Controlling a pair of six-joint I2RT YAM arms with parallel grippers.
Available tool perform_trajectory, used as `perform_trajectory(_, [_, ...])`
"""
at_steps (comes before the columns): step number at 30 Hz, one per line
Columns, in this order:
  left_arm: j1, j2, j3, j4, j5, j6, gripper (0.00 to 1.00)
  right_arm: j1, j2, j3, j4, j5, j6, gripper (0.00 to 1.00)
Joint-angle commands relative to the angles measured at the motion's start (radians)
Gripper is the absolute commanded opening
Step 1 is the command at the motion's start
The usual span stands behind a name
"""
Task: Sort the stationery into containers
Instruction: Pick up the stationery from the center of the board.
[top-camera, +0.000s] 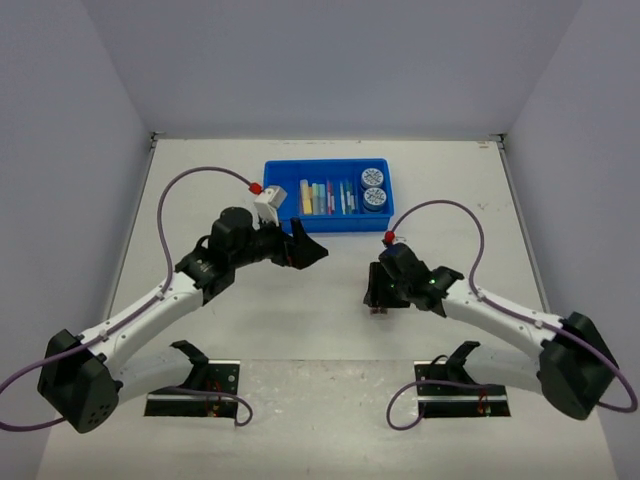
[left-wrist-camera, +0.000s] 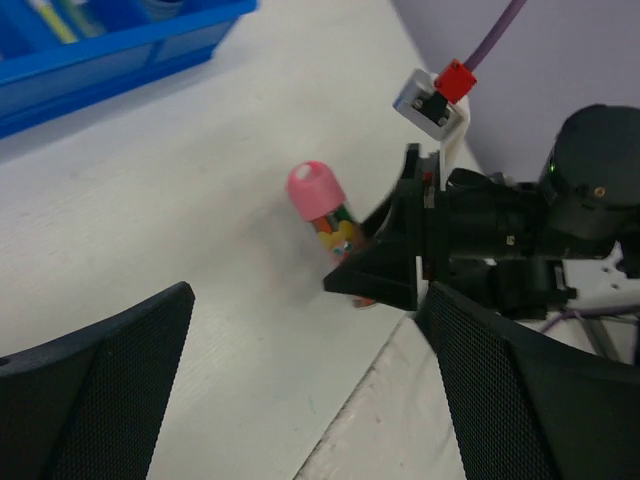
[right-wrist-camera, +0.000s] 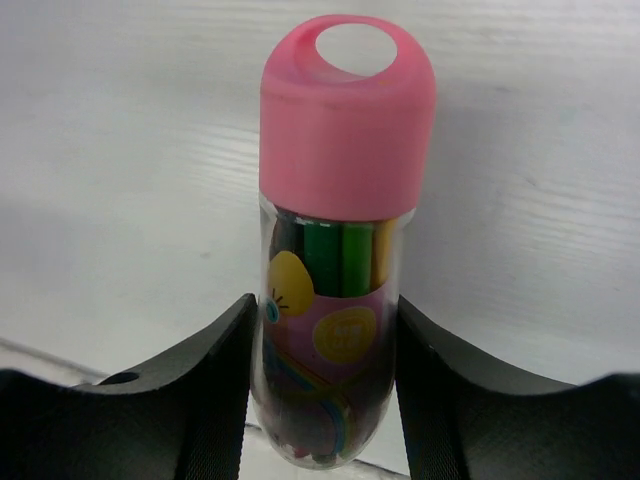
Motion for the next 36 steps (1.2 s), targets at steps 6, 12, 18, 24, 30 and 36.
perform_trajectory(6, [-0.021, 0.061, -0.171, 0.753, 0.400, -0.236, 1.00, 0.010, -0.276, -0.051, 0.480, -0.444, -0.177, 0.00])
perform_trajectory(12, [-0.084, 0.120, -0.171, 0.866, 0.395, -0.289, 0.99, 0.010, -0.324, -0.051, 0.626, -0.600, -0.156, 0.00])
perform_trajectory(18, [-0.092, 0.164, -0.157, 0.880, 0.363, -0.302, 0.92, 0.017, -0.333, -0.046, 0.655, -0.655, -0.152, 0.00])
perform_trajectory(24, [-0.095, 0.207, -0.146, 0.964, 0.342, -0.360, 0.57, 0.020, -0.287, -0.046, 0.663, -0.654, -0.163, 0.00])
perform_trajectory(30, [-0.094, 0.210, -0.138, 0.985, 0.346, -0.382, 0.43, 0.020, -0.269, -0.037, 0.665, -0.647, -0.168, 0.00])
perform_trajectory(36, [-0.094, 0.208, -0.123, 0.945, 0.340, -0.372, 0.00, 0.021, -0.283, -0.029, 0.648, -0.628, -0.174, 0.00])
